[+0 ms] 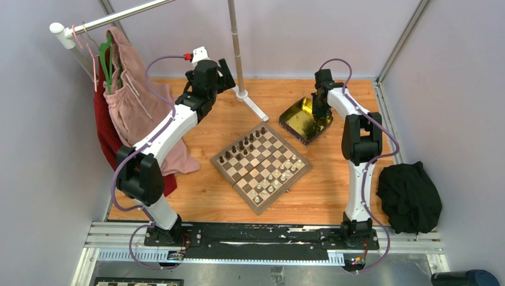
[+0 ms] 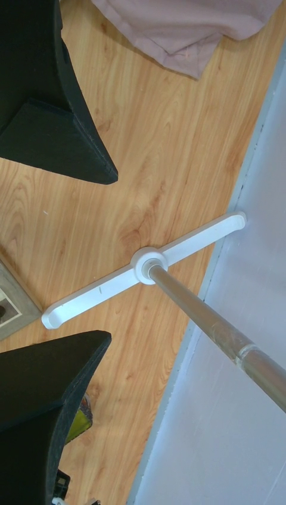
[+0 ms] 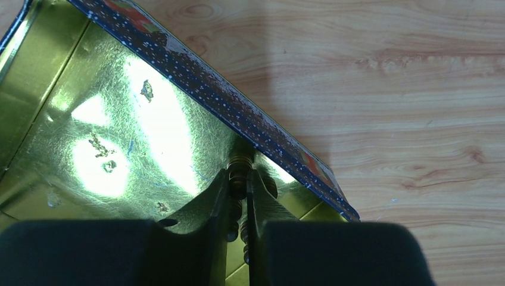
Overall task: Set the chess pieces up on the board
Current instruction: Pick up the chess piece from the storage box.
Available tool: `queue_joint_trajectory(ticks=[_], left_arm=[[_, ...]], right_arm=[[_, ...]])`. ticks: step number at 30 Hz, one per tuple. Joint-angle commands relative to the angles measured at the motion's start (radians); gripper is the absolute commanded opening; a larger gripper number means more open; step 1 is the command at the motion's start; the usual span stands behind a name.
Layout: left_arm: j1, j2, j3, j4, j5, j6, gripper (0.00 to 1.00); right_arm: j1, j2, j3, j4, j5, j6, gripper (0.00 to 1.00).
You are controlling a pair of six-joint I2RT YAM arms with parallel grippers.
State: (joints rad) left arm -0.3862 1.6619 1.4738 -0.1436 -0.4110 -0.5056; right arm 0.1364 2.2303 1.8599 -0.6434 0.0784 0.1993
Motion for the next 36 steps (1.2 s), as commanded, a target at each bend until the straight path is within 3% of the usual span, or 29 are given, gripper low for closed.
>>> queue_joint_trajectory(ticks=[1,20,36], left_arm=[[0.008,-0.005,-0.002,0.015,0.000,-0.004,1.00],[0.007,-0.061,-0.045,0.004,-0.009,-0.007,1.00],[0.007,-0.133,-0.098,-0.025,-0.023,0.007,1.00]], right_arm=[[-0.018,-0.002,-0.003,-0.021,0.002,0.004,0.03],[-0.028,-0.015,0.044,-0.020,-0.116,0.042,0.00],[-0.020,-0.075,0.067,-0.026,-0.125,-0.011,0.00]])
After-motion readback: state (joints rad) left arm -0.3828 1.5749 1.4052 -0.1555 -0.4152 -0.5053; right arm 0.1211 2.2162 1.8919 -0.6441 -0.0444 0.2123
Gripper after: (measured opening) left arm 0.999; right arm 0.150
